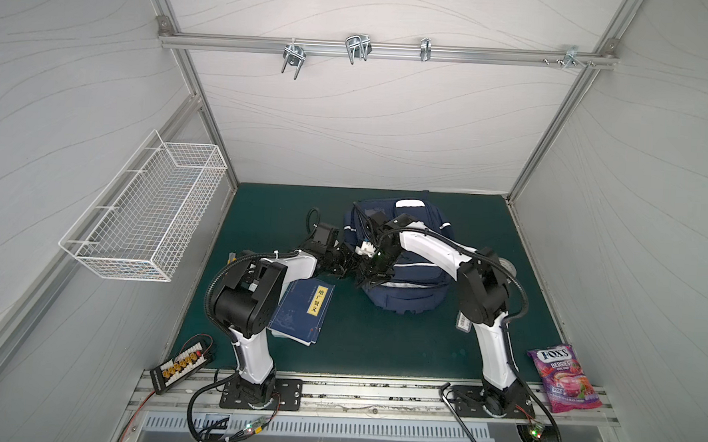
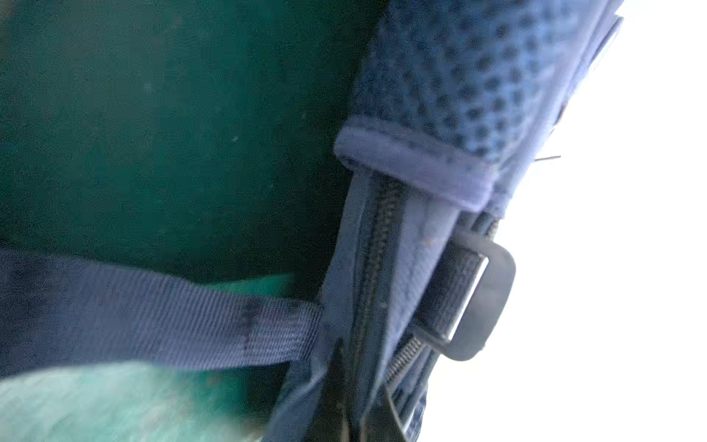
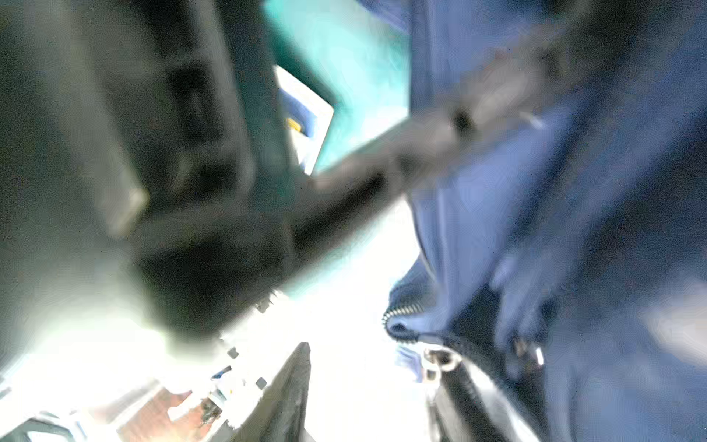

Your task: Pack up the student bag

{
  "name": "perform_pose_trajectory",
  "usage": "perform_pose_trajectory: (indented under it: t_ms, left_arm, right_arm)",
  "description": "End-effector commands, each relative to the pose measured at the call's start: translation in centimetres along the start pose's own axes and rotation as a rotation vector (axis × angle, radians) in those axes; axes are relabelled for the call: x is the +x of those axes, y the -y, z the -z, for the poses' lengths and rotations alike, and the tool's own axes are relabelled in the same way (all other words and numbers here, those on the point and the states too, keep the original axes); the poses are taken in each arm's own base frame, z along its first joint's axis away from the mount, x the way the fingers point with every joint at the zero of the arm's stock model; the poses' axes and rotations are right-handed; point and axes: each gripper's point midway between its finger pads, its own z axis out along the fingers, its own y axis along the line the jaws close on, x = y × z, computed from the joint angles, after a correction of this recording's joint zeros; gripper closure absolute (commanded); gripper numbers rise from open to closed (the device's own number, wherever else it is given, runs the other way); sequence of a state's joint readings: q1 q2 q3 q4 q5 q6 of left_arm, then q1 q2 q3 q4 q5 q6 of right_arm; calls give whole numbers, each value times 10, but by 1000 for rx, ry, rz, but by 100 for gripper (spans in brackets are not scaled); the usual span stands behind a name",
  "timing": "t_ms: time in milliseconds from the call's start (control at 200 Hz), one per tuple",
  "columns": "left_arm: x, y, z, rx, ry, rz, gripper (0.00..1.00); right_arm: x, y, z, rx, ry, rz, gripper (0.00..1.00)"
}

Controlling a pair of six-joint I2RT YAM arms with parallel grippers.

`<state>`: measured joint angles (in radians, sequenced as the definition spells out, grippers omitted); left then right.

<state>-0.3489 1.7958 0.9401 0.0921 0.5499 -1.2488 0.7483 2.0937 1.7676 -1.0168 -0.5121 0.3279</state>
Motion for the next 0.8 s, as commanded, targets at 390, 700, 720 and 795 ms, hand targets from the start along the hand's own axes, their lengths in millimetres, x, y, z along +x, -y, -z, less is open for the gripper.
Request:
perform_pose_trajectory:
  t_ms: [390,700,720,795]
  left_arm:
    - [-23,13,134,-281,204,-291,18]
    - [-35,-89,200,-336,255,-32,9]
    - [-33,-93,200,-332,251,-21,8]
    - [-27,-107,199,-328,249,4,6]
  right_arm:
    - [45,-34,47,57,262,120,28]
    - [10,-95,-37,-164,146,133,30]
    - [9,-94,-43,-164,139,124,30]
    - [9,-97,-68,-176,104,102,30]
